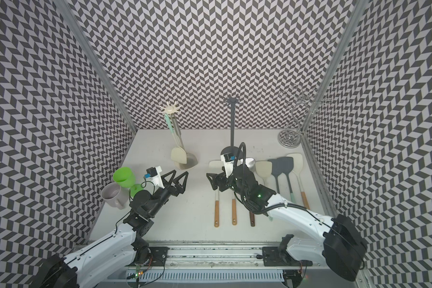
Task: Take the spatula off the kitchen utensil rack
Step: Place the spatula at the center of the board, then take off the spatula from the rack.
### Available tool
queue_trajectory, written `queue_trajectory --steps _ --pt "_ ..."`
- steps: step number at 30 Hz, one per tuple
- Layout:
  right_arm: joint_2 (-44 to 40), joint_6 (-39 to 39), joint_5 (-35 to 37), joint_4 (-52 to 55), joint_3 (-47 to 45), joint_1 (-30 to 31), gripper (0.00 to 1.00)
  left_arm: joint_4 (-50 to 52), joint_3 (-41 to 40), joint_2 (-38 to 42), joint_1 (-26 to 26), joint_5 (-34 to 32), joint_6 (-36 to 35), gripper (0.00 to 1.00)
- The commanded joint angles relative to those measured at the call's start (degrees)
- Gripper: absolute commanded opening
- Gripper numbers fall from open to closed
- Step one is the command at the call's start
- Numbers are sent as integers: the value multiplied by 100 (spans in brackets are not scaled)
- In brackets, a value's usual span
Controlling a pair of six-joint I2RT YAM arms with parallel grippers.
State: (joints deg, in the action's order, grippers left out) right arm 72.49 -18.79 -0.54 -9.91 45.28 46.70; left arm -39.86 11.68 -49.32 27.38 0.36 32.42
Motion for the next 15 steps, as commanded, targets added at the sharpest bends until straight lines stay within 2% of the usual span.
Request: queue_trajectory --steps 1,6,15 --pt "446 268 -83 -978 421 7 85 84 140 -161 -388 251 369 99" --pt "1204 508 -157 -1391 1008 2 81 -83 35 -338 -932 719 715 99" --pt "2421 639 -263 -1557 2152 -54 81 -187 -34 -489 -1245 914 918 99"
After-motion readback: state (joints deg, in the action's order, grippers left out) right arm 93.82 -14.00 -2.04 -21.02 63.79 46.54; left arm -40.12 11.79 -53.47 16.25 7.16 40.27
